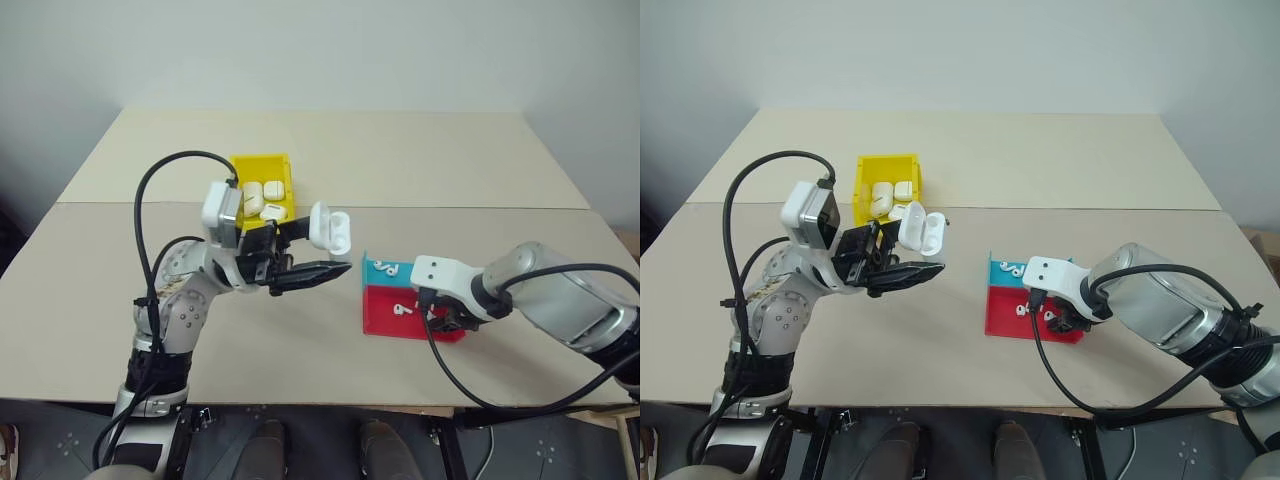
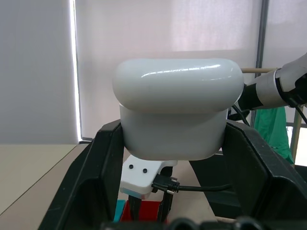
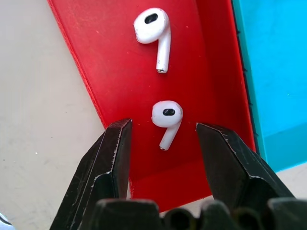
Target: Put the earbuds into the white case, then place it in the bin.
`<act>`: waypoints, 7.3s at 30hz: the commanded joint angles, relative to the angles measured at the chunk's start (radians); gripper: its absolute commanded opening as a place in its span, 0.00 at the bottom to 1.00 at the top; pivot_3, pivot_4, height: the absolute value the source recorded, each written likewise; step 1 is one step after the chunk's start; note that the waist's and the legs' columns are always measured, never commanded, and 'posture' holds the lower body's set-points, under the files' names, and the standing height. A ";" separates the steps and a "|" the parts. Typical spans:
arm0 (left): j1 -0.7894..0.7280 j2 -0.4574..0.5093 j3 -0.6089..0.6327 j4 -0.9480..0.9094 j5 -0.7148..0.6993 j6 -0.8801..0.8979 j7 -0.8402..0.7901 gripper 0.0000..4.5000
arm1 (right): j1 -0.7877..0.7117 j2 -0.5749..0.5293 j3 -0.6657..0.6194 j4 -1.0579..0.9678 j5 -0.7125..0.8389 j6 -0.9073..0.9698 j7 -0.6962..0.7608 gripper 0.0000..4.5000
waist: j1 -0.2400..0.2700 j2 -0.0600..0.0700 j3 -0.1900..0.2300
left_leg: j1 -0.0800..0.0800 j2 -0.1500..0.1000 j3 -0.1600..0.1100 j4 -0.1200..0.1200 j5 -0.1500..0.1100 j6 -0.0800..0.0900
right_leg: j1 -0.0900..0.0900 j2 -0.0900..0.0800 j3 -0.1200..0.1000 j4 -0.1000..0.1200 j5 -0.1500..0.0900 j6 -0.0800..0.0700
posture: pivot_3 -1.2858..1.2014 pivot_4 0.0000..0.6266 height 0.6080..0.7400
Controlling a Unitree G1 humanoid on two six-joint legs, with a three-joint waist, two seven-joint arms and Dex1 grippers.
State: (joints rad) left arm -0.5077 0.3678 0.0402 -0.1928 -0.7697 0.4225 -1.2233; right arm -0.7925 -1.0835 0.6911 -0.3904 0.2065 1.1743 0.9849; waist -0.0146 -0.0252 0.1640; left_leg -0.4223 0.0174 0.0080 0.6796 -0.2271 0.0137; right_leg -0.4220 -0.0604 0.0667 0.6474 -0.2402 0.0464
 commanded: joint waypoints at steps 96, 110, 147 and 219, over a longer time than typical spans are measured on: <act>-0.122 0.082 -0.018 -0.028 0.015 0.037 0.051 0.62 | 0.284 0.223 -0.876 -0.098 0.538 -0.581 -0.276 0.95 | -0.001 0.000 -0.001 | 0.001 -0.001 -0.001 -0.002 0.000 0.000 | 0.002 0.001 0.000 -0.001 0.000 0.000 | 0.52 0.24 1.00; -0.084 0.076 -0.003 -0.063 0.018 0.004 0.072 0.62 | -0.344 0.324 -0.160 0.995 -0.293 -1.614 0.486 0.69 | -0.029 0.000 0.000 | 0.001 0.000 0.007 -0.003 0.000 0.000 | 0.000 0.001 0.001 -0.002 0.000 0.000 | 0.52 0.24 1.00; 0.009 0.127 0.028 -0.188 -0.006 0.005 0.173 0.62 | -0.512 0.573 -0.043 1.580 -0.767 -2.045 0.191 0.53 | -0.031 0.001 0.000 | 0.007 0.000 -0.001 -0.004 0.001 -0.002 | 0.003 -0.001 0.001 0.001 0.001 -0.001 | 0.52 0.24 1.00; -0.136 0.052 -0.068 -0.007 0.008 0.023 0.019 0.62 | 0.301 0.412 -0.959 -0.309 1.217 -0.272 -0.622 0.14 | -0.002 0.002 0.001 | 0.000 0.000 -0.001 -0.003 0.001 -0.001 | 0.001 0.001 0.001 -0.002 0.001 0.000 | 0.52 0.24 1.00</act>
State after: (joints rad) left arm -0.6396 0.4175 -0.0383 -0.1688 -0.7479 0.4450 -1.2049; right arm -0.4924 -0.6565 -0.2733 -0.6804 1.4422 0.9361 0.3500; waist -0.0161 -0.0228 0.1647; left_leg -0.4220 0.0172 0.0067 0.6765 -0.2263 0.0125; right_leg -0.4208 -0.0597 0.0676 0.6454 -0.2397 0.0467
